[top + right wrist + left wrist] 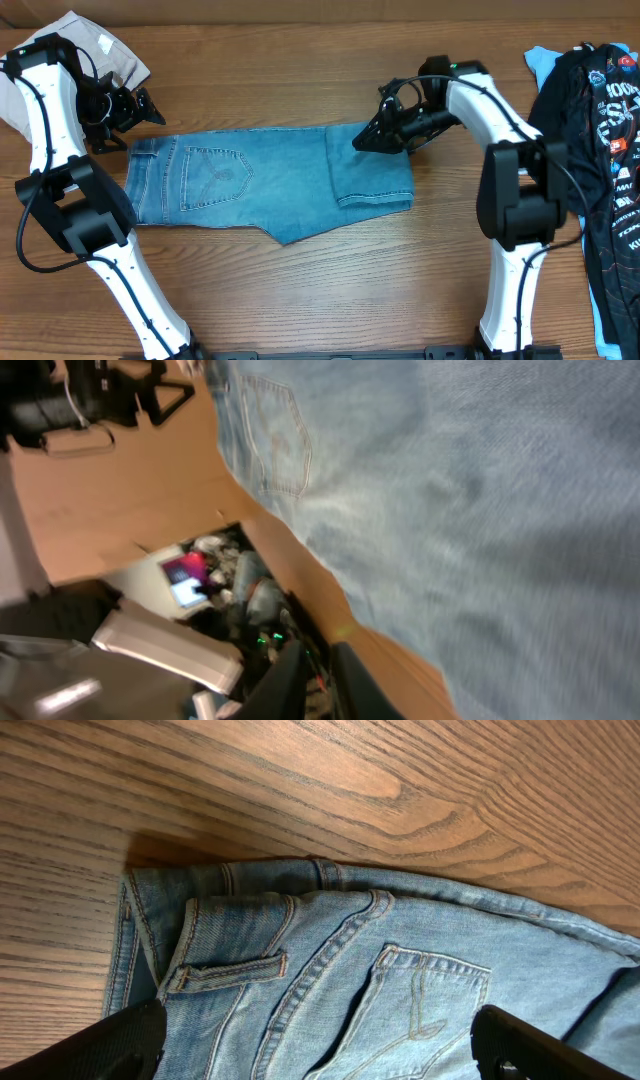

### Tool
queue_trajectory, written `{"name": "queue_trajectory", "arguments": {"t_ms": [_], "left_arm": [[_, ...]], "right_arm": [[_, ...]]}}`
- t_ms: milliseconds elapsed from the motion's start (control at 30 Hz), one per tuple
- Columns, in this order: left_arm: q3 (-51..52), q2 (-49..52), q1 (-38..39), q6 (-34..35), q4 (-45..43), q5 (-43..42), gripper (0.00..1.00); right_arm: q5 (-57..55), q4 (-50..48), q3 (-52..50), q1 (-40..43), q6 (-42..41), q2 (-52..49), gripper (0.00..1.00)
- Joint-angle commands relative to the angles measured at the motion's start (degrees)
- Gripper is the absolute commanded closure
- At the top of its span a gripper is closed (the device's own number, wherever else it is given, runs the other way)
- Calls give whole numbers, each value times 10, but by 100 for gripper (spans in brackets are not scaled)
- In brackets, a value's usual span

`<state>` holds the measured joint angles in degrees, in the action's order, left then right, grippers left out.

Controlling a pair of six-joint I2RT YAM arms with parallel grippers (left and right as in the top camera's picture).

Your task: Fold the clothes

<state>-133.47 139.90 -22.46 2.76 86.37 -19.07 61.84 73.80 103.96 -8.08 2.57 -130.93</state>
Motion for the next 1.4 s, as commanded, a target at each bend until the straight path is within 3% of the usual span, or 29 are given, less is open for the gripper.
{"name": "queue_trajectory", "arguments": {"t_ms": [0,67,167,433,600,667,767,1067,1133,1167,1233,1267,1367], "left_arm": [[2,-12,4,-11,1,2,0],[2,-12,4,-11,1,2,0],[2,-12,4,-11,1,2,0],[2,-12,4,-11,0,2,0],[2,-12,4,-11,0,2,0],[2,-12,4,-11,-1,2,0],[2,-12,4,-11,-1,2,0],[2,-12,4,-11,0,2,0],[2,-12,4,-11,0,2,0],[2,-12,4,-11,0,2,0],[2,-12,4,-11,0,2,0],[2,-12,4,-11,-1,2,0],[2,-12,6,-11,0,2,0]], "right_arm": [[-77,13,8,-1,21,28,79],[-87,10,-14,-2,20,28,72],[-87,-5,-55,-2,19,28,71],[-87,-137,-191,-2,-18,28,59],[-87,-198,-253,-2,-17,28,61],[-87,-192,-251,2,-17,28,68],[-92,-171,-233,7,-16,34,70],[-195,-56,-126,22,-9,101,70],[-240,-36,-101,27,-11,116,61],[-272,-31,-90,31,-14,123,50],[-320,-32,-79,41,-13,129,24],[-338,-36,-78,46,-13,129,1],[-355,-52,-84,65,-12,126,0]]}}
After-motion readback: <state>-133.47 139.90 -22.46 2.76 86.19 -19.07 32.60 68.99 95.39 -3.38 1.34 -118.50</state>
